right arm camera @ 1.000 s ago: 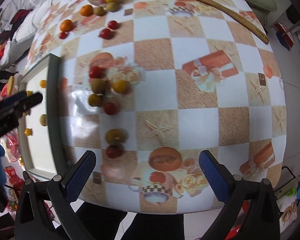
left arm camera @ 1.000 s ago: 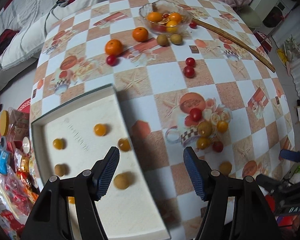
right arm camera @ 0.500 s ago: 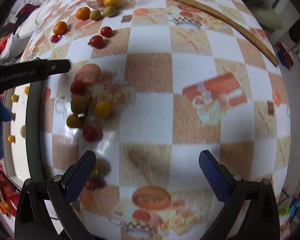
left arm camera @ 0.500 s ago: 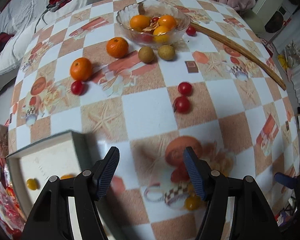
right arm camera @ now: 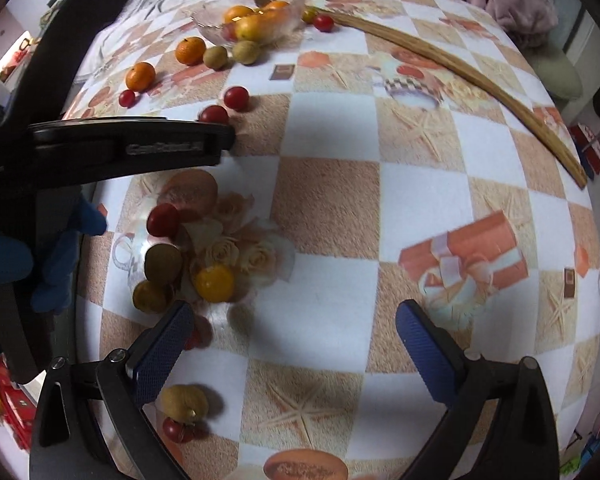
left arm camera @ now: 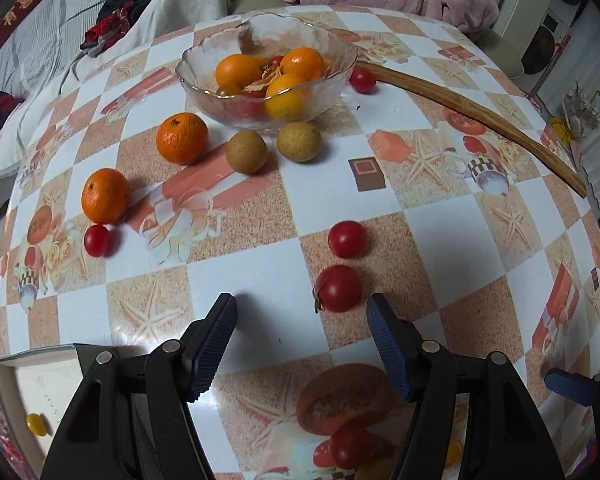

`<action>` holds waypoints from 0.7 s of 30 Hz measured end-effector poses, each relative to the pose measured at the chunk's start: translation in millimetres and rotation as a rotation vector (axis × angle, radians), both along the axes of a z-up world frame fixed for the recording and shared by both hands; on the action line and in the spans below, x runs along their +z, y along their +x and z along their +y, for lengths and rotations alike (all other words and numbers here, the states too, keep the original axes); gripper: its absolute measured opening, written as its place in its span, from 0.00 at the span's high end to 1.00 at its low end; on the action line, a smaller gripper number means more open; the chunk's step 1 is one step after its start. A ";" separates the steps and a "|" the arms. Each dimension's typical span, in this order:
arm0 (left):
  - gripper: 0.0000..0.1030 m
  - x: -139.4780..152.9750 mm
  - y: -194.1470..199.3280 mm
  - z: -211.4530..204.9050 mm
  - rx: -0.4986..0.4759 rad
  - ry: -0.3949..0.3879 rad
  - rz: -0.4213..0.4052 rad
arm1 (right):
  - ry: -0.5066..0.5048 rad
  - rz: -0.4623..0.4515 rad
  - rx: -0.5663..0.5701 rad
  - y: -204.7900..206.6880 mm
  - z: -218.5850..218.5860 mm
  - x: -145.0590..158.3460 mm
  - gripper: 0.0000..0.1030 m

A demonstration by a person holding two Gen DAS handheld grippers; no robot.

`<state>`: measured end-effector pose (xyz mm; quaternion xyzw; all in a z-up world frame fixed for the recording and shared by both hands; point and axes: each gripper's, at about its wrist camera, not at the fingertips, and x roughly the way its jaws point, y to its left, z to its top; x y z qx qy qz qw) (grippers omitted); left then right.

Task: Organize fruits
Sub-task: 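Move both open tools over the cherry tomatoes on the table, then grasp a red cherry tomato with the left tool while the right tool grasps a yellow one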

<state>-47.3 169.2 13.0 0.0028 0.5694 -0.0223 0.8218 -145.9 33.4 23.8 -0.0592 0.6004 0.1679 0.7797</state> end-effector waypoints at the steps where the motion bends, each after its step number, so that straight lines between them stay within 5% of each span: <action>1: 0.34 -0.1 0.0 -0.5 0.000 0.003 -0.005 | 0.001 -0.005 0.007 0.7 3.7 0.1 0.03; 5: 0.34 -1.3 1.2 -2.7 -0.001 0.012 -0.021 | 0.016 -0.004 0.036 4.1 16.9 -2.8 0.26; 9: 0.36 -1.5 1.5 -4.0 0.000 0.008 -0.030 | 0.033 -0.007 0.074 3.3 31.0 -5.4 0.37; 14: 0.70 1.6 1.8 -5.9 -0.004 -0.004 -0.041 | 0.100 0.022 0.110 0.3 42.5 -4.8 0.78; 16: 0.77 2.7 2.7 -3.5 -0.003 -0.023 -0.038 | 0.103 0.025 0.104 -0.7 41.5 -3.3 0.78; 21: 0.77 6.4 -1.7 8.5 0.021 -0.065 -0.036 | 0.158 0.044 0.025 3.5 15.6 2.7 0.78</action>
